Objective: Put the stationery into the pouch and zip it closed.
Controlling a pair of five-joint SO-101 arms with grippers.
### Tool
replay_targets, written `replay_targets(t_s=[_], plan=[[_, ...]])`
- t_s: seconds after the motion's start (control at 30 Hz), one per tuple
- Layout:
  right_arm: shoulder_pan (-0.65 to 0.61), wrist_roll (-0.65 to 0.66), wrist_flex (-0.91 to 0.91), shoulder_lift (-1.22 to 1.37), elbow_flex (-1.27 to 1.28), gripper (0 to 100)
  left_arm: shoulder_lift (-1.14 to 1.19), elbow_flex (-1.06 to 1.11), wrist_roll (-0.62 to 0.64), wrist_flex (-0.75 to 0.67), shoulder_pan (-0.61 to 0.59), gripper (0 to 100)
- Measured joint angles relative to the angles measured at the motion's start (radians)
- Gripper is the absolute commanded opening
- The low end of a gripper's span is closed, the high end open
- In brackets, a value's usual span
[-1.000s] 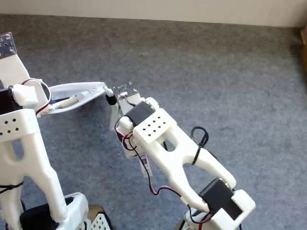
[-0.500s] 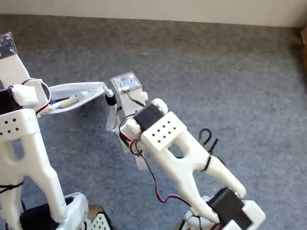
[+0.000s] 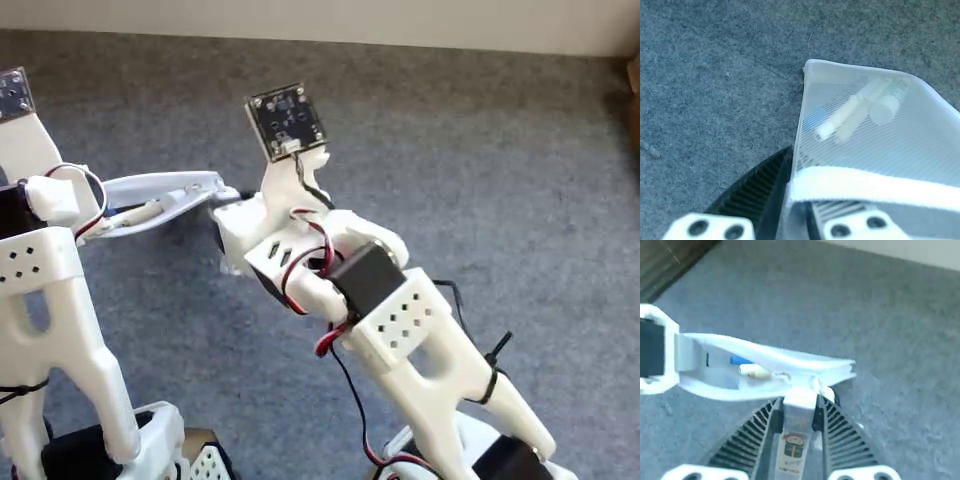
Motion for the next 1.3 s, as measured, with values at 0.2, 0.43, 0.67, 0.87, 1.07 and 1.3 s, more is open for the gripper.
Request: replay_targets(t_s=[0.2,0.43,0.67,0.87,1.07,1.3], plan=[[0.0,0.0,-0.164,-0.002,0.0,4.0,0.0,0.0,0.0,0.0,0.0,1],[0.0,0.0,-0.327,-0.002,0.0,4.0,0.0,0.0,0.0,0.0,0.0,1],[0.0,0.0,-0.422,-0.002,0.0,4.0,0.0,0.0,0.0,0.0,0.0,1],[0.0,0.0,-0.48,-0.002,0.0,4.0,0.0,0.0,0.0,0.0,0.0,1],[0.0,0.0,-0.578,-0.002,0.017,4.0,0.0,0.0,0.0,0.0,0.0,1],[0.0,0.0,-0.845,-0.002,0.164,4.0,0.0,0.0,0.0,0.0,0.0,1]])
